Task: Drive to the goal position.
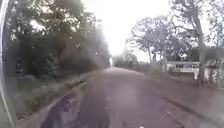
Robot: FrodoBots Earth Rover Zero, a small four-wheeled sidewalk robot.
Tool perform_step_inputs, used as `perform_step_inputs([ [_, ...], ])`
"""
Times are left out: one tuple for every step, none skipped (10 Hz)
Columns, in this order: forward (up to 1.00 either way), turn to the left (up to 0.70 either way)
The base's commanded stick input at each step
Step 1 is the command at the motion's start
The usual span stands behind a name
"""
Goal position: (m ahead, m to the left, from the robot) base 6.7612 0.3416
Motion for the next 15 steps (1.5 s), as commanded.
perform_step_inputs([
  [0.7, 0.01],
  [0.7, 0.01],
  [0.7, 0.01],
  [0.7, 0.01],
  [0.7, 0.01],
  [0.7, 0.01],
  [0.7, 0.0],
  [0.7, -0.01],
  [0.7, -0.26],
  [0.7, -0.05],
  [0.7, 0.01],
  [0.7, 0.01],
  [0.7, 0.01],
  [0.7, 0.01],
  [0.7, 0.01],
])
